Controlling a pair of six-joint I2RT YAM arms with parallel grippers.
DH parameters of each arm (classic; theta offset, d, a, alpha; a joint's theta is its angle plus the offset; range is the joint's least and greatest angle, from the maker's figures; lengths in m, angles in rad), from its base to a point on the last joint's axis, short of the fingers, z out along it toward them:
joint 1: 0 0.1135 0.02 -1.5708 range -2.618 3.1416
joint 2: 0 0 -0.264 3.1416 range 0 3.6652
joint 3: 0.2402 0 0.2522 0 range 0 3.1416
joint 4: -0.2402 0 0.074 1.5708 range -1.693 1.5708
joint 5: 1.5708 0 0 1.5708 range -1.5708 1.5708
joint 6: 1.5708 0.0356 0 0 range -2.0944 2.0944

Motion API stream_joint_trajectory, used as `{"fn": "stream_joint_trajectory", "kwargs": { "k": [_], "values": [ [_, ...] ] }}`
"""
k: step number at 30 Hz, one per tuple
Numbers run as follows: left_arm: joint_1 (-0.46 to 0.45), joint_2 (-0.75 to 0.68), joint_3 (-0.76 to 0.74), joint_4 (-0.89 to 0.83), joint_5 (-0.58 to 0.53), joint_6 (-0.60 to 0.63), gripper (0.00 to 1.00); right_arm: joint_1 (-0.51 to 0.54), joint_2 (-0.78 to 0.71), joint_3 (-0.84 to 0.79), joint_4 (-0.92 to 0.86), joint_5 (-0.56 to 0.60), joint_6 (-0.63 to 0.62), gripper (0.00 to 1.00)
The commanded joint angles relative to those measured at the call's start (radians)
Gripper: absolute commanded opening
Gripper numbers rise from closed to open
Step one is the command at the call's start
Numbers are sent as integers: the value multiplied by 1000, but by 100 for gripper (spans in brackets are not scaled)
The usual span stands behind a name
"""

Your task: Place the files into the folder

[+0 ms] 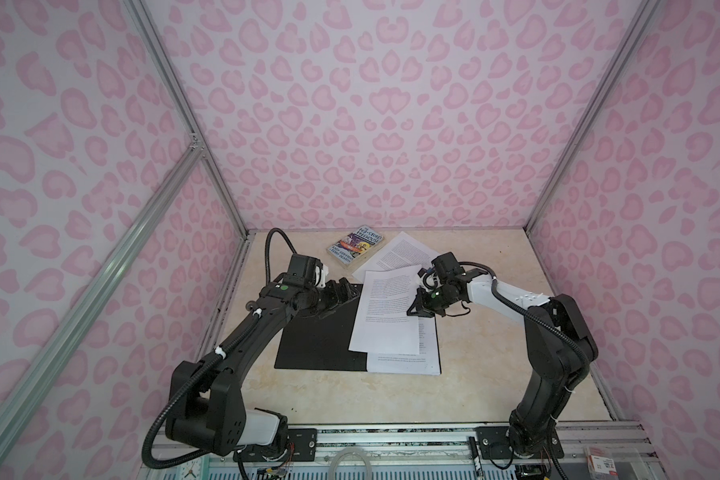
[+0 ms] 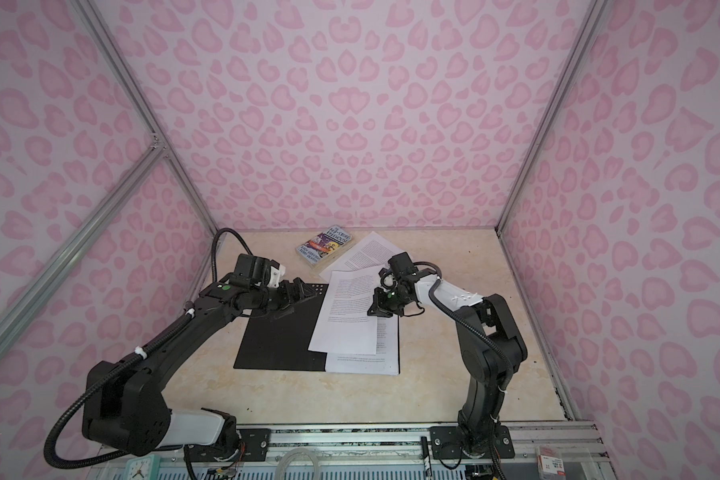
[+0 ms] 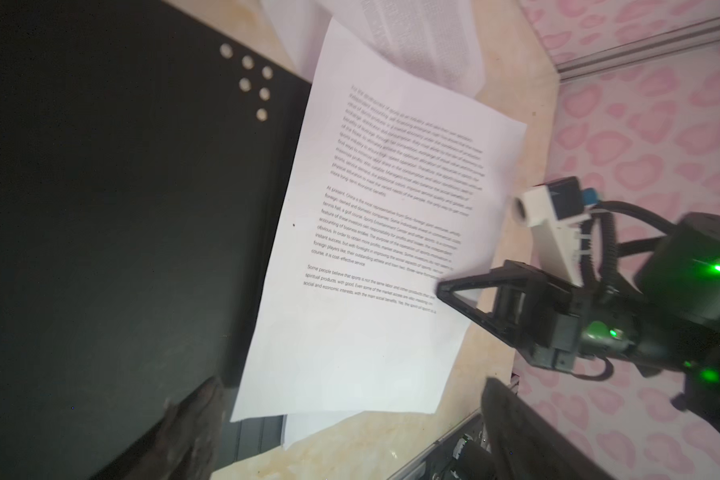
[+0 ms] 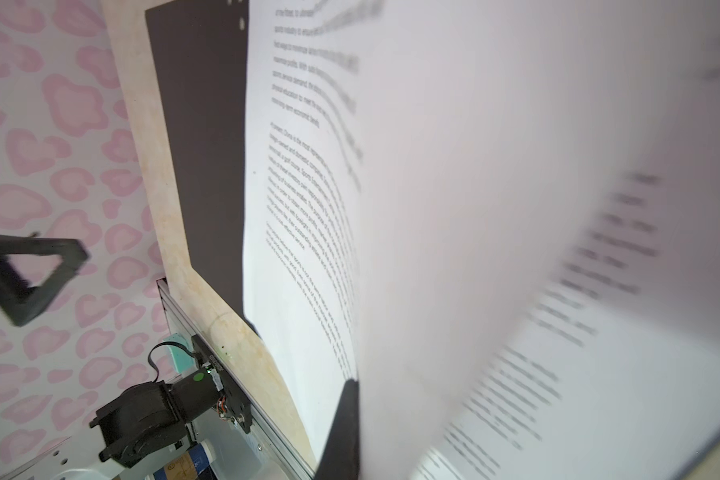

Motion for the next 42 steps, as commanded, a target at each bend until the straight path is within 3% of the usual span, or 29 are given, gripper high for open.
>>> {"fn": "stream_joint_trajectory", "kwargs": {
  "k": [1, 5, 11, 17, 23, 32, 42],
  "values": [
    [-7, -76, 26, 73, 75, 61, 98, -14, -14, 4, -241, 145, -158, 0],
    [-40, -165, -31, 124, 4, 158, 98, -21, -27, 3, -271, 227, -169, 0],
    [-54, -401, -387, 429, -169, 307, 98, -6, 23, 63, -288, 227, -167, 0],
    [-58, -449, -537, 472, -222, 396, 98, 41, 62, 101, -296, 228, -133, 0],
    [-58, -443, -524, 464, -249, 413, 97, 46, 76, 90, -267, 212, -83, 0],
    [-57, -365, -486, 457, -190, 411, 97, 44, 61, 40, -203, 179, 11, 0],
    [-57, -346, -480, 453, -187, 409, 97, 44, 60, 33, -190, 166, 25, 0]
  ]
}}
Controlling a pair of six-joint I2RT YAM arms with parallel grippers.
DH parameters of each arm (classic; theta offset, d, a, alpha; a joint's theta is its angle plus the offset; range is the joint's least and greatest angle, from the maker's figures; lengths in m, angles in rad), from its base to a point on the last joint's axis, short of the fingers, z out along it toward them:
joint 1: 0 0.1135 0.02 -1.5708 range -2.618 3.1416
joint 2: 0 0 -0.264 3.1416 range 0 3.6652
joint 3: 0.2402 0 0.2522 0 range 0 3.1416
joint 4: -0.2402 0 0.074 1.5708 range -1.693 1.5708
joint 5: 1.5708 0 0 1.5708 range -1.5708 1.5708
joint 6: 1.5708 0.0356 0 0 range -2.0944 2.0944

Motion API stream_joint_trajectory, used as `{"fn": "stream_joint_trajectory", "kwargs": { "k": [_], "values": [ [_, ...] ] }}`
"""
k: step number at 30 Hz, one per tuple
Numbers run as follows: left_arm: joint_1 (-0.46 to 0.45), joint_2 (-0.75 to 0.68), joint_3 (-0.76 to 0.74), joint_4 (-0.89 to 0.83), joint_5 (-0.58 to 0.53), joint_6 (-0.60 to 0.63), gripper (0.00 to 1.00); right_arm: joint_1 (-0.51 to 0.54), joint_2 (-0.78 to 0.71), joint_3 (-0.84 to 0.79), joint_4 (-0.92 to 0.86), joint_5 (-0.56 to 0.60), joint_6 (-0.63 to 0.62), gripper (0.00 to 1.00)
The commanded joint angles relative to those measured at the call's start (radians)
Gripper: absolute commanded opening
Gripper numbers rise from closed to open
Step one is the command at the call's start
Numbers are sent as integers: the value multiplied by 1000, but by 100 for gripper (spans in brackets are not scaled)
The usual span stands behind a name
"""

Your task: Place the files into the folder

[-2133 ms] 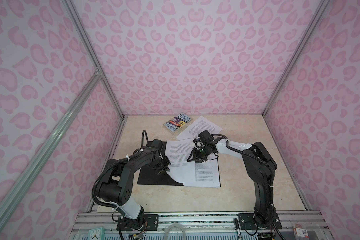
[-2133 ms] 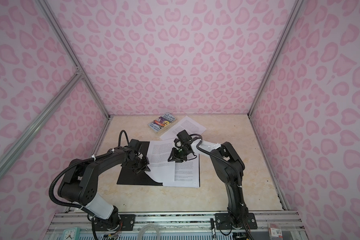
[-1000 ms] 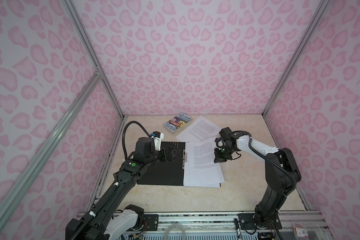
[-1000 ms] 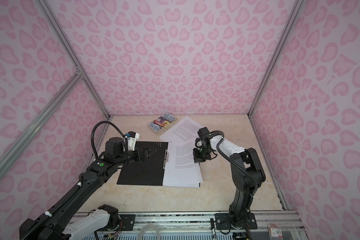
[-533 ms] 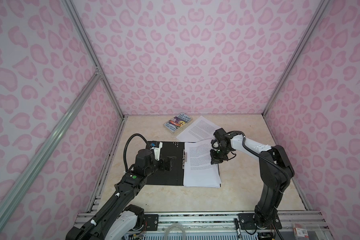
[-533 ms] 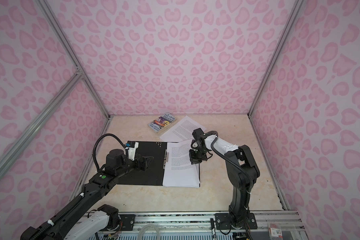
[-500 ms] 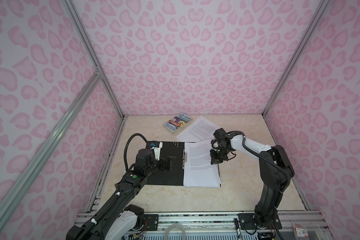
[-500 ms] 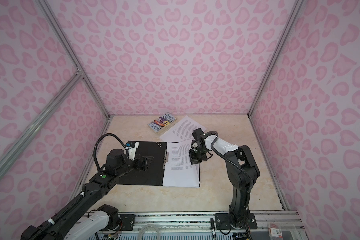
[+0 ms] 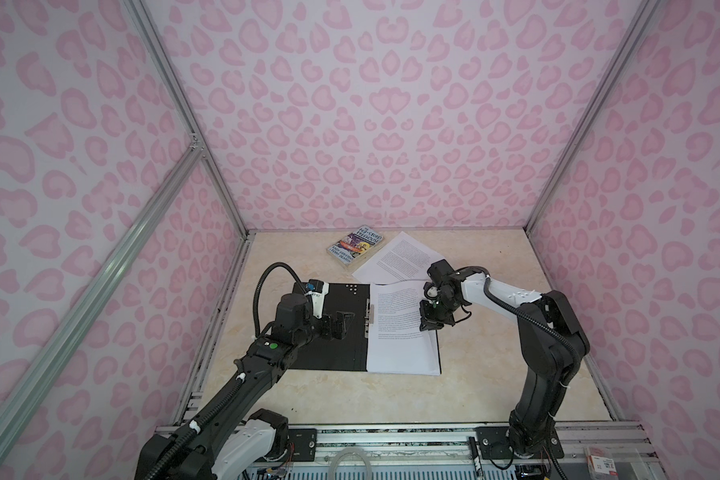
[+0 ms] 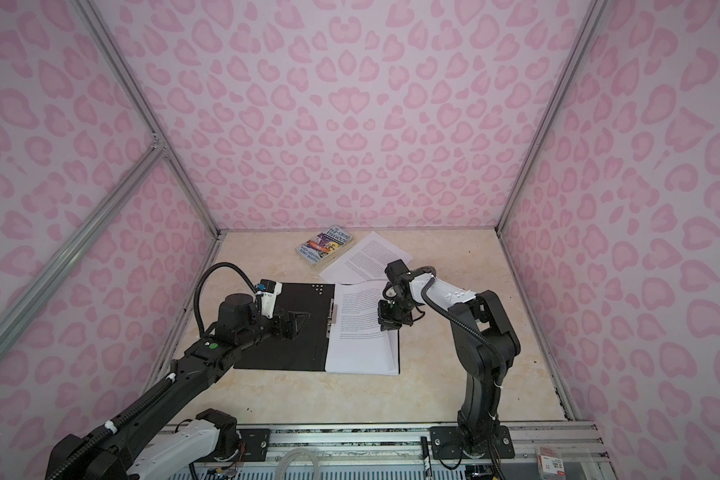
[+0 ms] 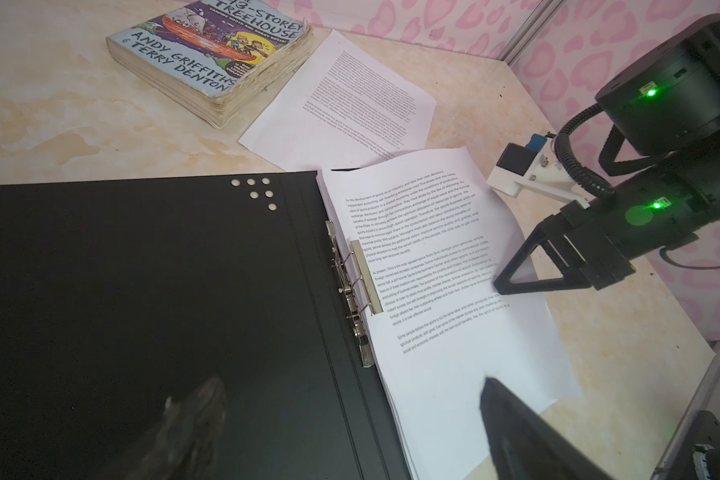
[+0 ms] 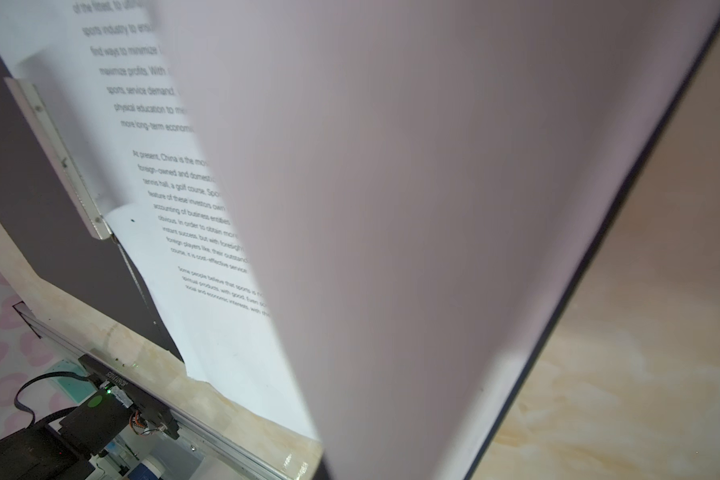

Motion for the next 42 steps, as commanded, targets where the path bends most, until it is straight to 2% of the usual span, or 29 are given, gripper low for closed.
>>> {"fn": "stream_joint_trajectory", "kwargs": {
  "k": [1, 19, 30, 35, 42],
  "values": [
    [0, 9, 16, 28, 15, 13, 97, 2, -3, -7, 9, -12, 8, 0],
    [0, 20, 17, 23, 15, 5, 97, 2, -11, -33, 30, -26, 24, 0],
    [0, 25, 19, 24, 14, 4, 97, -13, -33, -20, -9, 23, 2, 49],
    [0, 29, 22, 23, 14, 2, 97, -58, -53, 8, -56, 87, -23, 62],
    [0, 32, 22, 22, 8, 3, 97, -117, -49, 86, -91, 151, -68, 66]
  ]
}}
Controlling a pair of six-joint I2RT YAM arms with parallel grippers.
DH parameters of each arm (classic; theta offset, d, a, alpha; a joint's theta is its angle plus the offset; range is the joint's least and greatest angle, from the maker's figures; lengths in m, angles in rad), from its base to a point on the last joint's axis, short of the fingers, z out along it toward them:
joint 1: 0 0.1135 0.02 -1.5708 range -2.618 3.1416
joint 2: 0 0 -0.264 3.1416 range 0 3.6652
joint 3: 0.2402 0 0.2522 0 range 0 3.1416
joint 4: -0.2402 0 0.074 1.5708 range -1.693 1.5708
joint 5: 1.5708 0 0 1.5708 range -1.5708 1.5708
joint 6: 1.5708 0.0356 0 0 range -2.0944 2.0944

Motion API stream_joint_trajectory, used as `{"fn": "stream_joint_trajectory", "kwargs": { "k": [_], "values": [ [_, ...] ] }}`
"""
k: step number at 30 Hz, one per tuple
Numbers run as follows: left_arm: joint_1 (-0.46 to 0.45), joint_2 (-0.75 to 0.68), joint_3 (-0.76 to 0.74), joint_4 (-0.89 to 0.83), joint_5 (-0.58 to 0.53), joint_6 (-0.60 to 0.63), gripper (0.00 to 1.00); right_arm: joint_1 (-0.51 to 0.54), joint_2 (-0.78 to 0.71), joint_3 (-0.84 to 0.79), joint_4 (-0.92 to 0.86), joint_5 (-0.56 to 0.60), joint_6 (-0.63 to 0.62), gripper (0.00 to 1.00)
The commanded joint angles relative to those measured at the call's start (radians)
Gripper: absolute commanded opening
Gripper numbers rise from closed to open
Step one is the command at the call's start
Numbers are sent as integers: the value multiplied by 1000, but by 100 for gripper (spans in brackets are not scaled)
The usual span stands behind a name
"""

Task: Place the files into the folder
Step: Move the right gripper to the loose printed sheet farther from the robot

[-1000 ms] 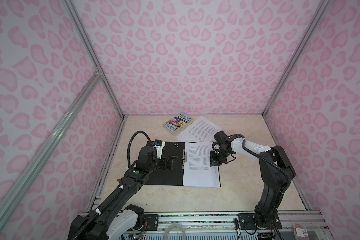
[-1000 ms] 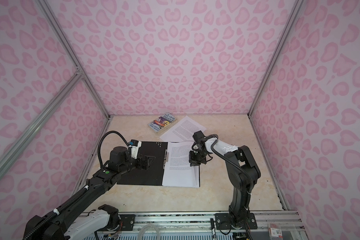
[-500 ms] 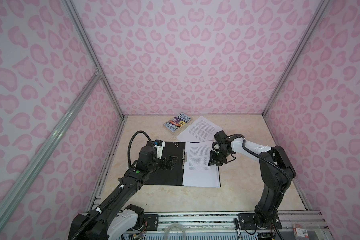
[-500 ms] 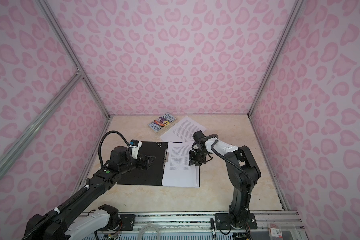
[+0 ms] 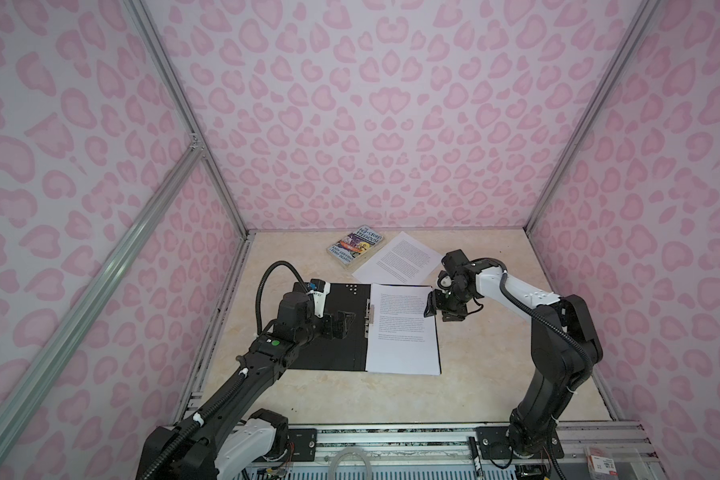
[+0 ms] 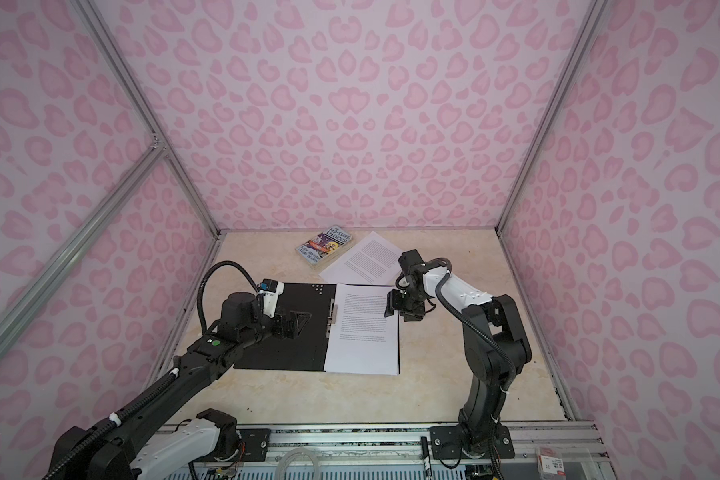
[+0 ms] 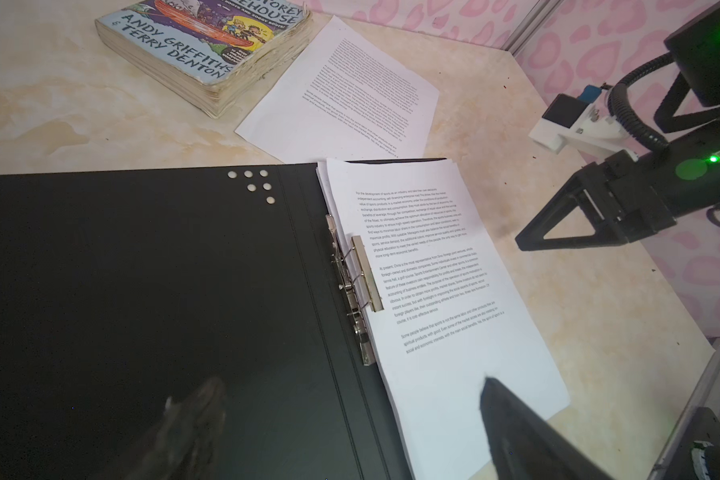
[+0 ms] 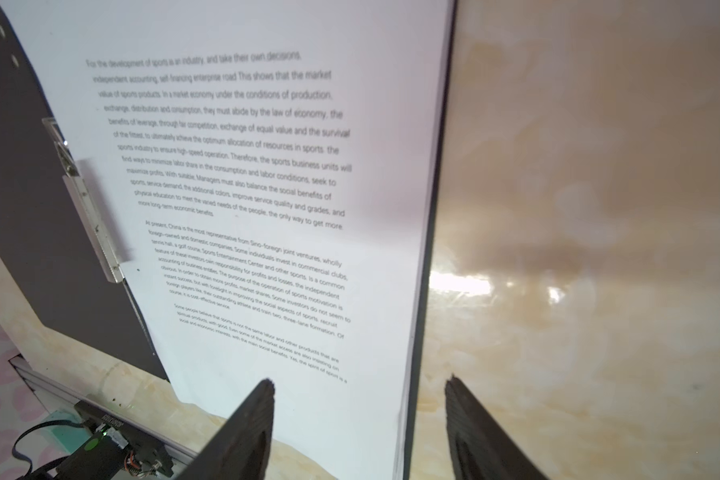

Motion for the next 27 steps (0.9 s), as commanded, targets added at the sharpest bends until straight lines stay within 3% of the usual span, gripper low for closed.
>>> {"fn": "stream_joint_trajectory", "kwargs": {
  "k": [1, 10, 20, 27],
  "values": [
    [0, 2, 13, 22, 1, 4, 97, -22, 19, 55, -26, 46, -41, 67],
    [0, 25, 12, 27, 19, -16, 97, -60, 314, 502, 21, 19, -27, 71],
    [0, -26, -2, -2, -17, -83, 97, 13, 711, 1024, -83, -58, 8, 71],
    [-1, -52, -19, -6, -38, -103, 97, 57, 755, 1050, -94, -61, 11, 73]
  ]
}}
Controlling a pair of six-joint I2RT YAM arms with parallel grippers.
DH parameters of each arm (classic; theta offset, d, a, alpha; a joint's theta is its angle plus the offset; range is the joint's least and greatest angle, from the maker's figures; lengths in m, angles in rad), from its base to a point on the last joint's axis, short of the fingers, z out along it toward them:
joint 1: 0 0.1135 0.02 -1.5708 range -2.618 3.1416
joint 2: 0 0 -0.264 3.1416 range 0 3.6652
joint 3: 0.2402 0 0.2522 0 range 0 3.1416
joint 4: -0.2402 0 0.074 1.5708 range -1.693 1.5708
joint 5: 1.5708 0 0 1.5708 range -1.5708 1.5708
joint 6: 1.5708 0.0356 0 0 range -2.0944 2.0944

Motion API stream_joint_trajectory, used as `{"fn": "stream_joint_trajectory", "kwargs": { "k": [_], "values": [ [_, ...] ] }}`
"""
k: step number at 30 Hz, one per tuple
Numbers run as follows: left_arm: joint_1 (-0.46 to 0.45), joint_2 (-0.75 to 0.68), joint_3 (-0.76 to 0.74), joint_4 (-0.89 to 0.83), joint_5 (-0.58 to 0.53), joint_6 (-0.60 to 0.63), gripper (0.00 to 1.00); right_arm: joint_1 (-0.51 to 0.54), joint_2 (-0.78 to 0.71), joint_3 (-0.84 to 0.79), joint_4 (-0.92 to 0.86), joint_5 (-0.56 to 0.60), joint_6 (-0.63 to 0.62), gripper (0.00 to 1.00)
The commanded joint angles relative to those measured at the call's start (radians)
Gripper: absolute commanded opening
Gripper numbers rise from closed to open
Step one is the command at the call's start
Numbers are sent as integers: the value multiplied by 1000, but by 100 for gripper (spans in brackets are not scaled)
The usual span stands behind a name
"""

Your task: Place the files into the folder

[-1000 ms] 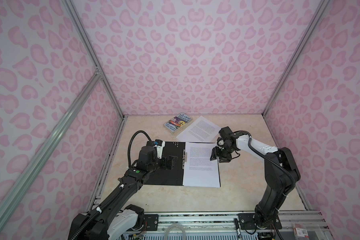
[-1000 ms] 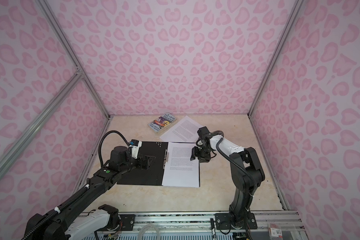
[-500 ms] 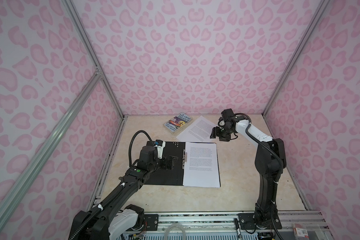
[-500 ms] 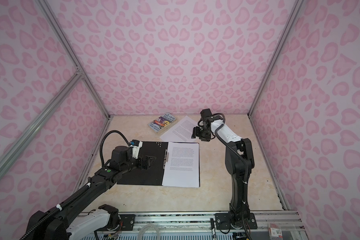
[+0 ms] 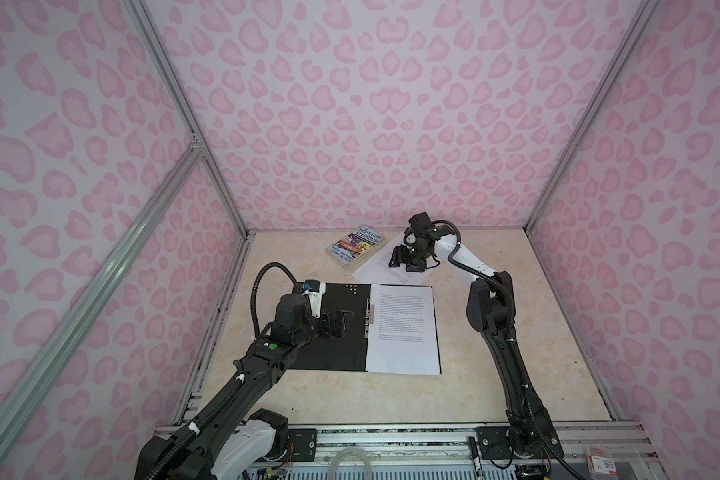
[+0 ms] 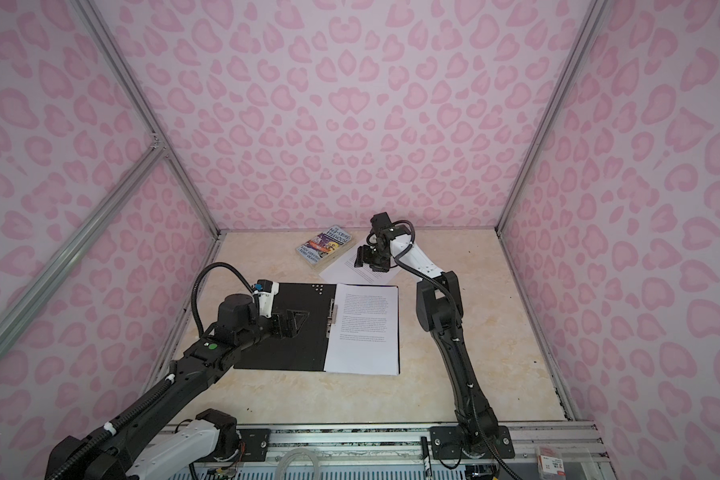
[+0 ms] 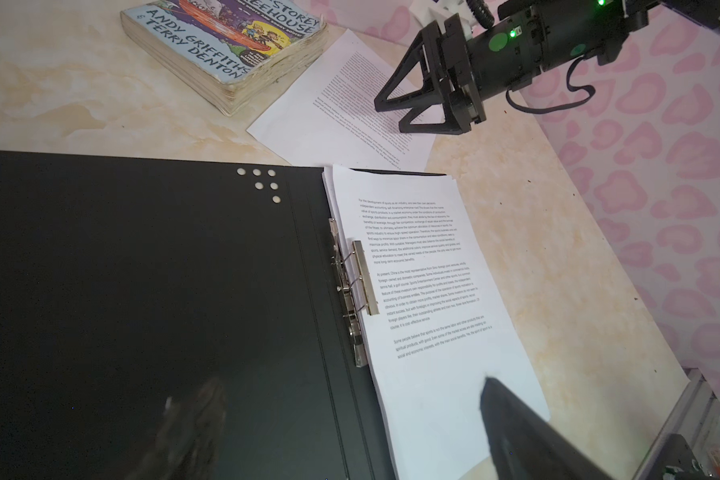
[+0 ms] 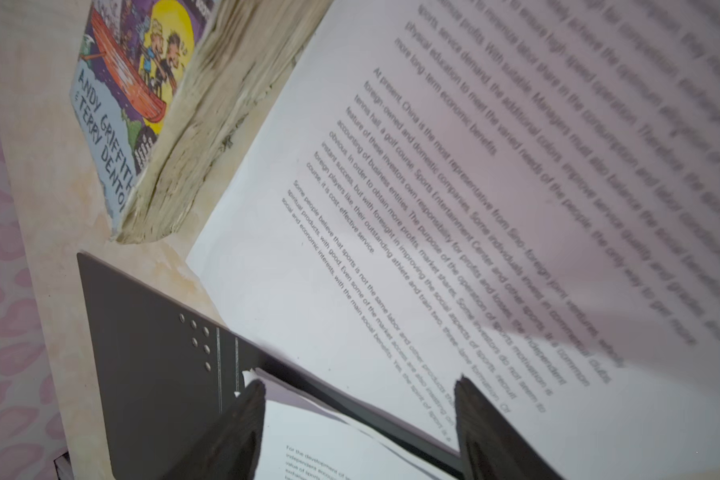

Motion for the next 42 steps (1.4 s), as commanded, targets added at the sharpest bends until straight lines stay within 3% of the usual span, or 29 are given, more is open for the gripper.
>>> {"fn": "stream_joint_trajectory", "kwargs": {
  "k": [1, 8, 15, 23, 26, 31, 42],
  "values": [
    [0, -1, -3, 1, -17, -13, 97, 8, 17, -20, -14, -11, 11, 73],
    [0, 33, 17, -2, -4, -11, 97, -41, 0, -92, -32, 26, 41, 73],
    [1, 43, 21, -5, 2, -10, 97, -183, -73, -235, -54, 95, 20, 74],
    [0, 35, 11, -5, -1, -8, 97, -368, -285, -529, -1, 203, -20, 75],
    [1, 45, 15, -4, 5, -7, 97, -400, -334, -553, -10, 226, -46, 75],
    [0, 70, 26, 0, 20, -7, 97, -378, -359, -520, -40, 218, -94, 75],
    [1, 84, 51, -2, 39, -20, 97, -244, -195, -319, -69, 74, -87, 75]
  ]
}}
